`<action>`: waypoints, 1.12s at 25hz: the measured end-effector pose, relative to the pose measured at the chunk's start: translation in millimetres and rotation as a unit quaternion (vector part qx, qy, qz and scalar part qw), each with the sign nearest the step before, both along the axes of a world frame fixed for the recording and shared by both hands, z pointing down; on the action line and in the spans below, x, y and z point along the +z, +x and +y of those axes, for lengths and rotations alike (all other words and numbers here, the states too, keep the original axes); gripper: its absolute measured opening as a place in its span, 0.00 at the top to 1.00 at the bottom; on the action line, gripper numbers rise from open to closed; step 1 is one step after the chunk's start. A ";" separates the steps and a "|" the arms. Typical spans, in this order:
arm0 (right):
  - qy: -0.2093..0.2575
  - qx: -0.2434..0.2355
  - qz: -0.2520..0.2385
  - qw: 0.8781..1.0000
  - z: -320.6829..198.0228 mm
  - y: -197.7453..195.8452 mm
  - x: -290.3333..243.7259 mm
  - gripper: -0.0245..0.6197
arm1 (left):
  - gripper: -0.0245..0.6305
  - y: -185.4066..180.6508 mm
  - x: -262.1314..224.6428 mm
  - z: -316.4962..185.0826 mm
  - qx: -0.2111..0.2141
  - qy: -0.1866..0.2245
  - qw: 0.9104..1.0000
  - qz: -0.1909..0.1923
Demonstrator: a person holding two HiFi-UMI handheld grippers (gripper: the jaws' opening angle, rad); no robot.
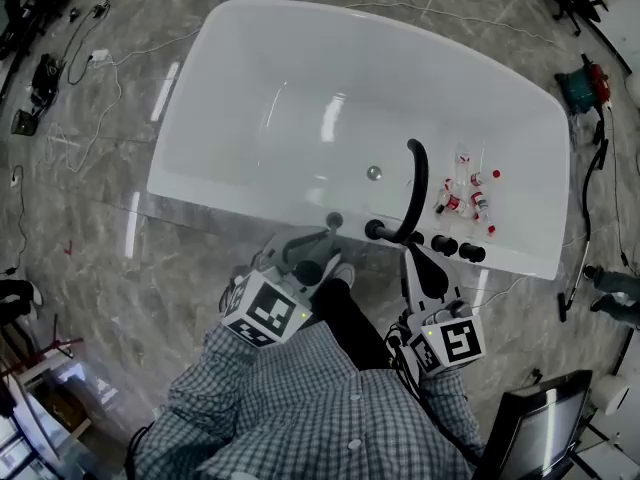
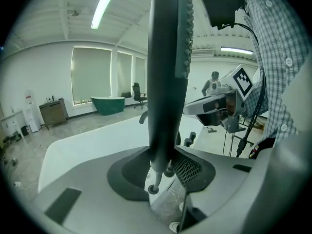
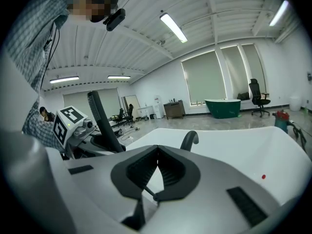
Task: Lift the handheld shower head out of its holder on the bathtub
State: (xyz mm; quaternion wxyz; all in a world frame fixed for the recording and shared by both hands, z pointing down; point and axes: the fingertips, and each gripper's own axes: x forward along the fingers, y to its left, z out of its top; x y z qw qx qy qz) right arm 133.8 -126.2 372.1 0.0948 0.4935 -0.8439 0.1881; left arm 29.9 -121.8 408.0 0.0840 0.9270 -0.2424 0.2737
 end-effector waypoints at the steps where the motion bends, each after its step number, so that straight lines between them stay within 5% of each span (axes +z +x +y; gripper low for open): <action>1: 0.006 0.000 0.002 1.000 -1.3 0.5 -5.0 0.94 | 0.75 -0.8 -6.4 0.9 -0.004 0.000 1.000 0.006; 16: 0.080 -0.007 0.018 0.997 -15.9 -0.2 -78.2 0.94 | 0.75 -13.1 -102.6 -10.0 -0.036 0.047 0.996 0.060; 28: 0.146 -0.006 0.039 0.988 -40.7 2.2 -134.9 0.94 | 0.75 -39.6 -173.7 -30.4 -0.080 0.098 0.984 0.123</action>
